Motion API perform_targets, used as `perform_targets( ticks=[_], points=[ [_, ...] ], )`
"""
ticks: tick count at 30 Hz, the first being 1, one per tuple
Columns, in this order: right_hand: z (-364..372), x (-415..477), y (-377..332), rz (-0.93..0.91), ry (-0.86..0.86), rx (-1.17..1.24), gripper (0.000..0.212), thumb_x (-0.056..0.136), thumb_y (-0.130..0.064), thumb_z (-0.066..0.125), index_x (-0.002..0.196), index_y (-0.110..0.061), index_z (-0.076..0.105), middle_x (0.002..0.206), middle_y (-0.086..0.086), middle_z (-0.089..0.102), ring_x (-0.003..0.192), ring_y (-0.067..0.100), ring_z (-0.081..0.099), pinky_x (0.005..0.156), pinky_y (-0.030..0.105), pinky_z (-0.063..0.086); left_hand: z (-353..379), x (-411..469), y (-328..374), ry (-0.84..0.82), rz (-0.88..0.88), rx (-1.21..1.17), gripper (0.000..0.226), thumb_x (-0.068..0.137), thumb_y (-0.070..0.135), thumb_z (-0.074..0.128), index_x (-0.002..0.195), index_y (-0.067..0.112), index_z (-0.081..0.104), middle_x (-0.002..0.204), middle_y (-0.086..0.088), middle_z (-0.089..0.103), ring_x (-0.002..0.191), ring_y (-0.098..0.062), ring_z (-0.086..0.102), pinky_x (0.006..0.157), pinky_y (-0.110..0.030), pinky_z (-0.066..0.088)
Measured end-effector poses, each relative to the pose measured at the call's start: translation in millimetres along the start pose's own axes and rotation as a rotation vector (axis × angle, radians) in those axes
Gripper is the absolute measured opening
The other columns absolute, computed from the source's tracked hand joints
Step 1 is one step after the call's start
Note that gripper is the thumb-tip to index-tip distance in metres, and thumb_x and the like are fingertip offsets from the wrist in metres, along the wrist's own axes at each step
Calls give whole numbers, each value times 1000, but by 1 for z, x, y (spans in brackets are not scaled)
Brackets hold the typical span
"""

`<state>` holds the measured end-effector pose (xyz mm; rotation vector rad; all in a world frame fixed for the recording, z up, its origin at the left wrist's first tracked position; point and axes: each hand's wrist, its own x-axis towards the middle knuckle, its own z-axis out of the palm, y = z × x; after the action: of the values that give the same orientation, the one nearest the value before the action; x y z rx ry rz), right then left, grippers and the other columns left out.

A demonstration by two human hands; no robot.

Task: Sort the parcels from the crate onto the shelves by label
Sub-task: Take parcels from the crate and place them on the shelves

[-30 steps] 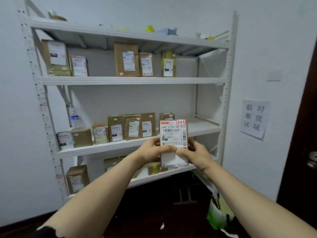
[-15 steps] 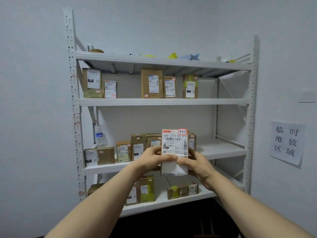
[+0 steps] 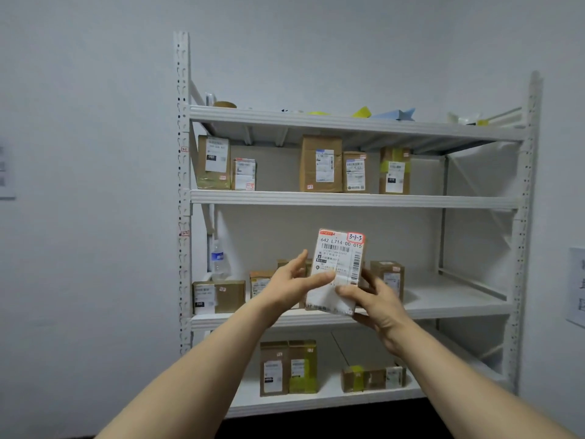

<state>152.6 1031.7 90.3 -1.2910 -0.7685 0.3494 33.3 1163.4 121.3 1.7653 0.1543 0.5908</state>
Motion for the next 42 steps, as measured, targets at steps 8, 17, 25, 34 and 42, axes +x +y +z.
perform_targets(
  ticks=[8, 17, 25, 34, 42],
  points=[
    [27, 18, 1, -7, -80, 14, 53, 77, -8, 75, 123, -23, 55, 104, -1, 72, 92, 17, 70, 71, 29, 56, -25, 5, -6, 25, 14, 0, 36, 85, 16, 70, 119, 22, 60, 109, 3, 70, 99, -14, 68, 74, -24, 57],
    [49, 35, 9, -27, -135, 2, 61, 75, -8, 77, 126, -26, 51, 110, 1, 71, 100, 21, 68, 86, 38, 56, -52, 8, -10, 46, 19, 9, 30, 85, 14, 70, 112, 23, 64, 105, 4, 72, 95, -12, 70, 76, -24, 57],
    [67, 54, 19, -27, -152, 22, 54, 73, -8, 78, 111, -36, 54, 113, 2, 70, 104, 23, 66, 93, 45, 53, -75, 13, -15, 24, 25, -17, 24, 86, 12, 68, 105, 26, 62, 94, 9, 71, 80, -2, 71, 62, -16, 53],
    [87, 79, 20, -67, -124, 25, 57, 79, -3, 71, 123, -32, 50, 109, -1, 69, 101, 18, 65, 76, 30, 55, -96, 39, -21, 42, 85, -1, 31, 83, 12, 71, 104, 33, 60, 84, 16, 71, 73, 2, 69, 59, -13, 52],
    [78, 139, 19, -98, -113, -27, 47, 83, -4, 67, 124, -23, 58, 108, -2, 70, 101, 16, 65, 73, 25, 55, -101, 103, -31, 136, 133, 48, 60, 78, 17, 76, 131, 30, 53, 95, 7, 73, 86, -6, 70, 75, -21, 56]
  ],
)
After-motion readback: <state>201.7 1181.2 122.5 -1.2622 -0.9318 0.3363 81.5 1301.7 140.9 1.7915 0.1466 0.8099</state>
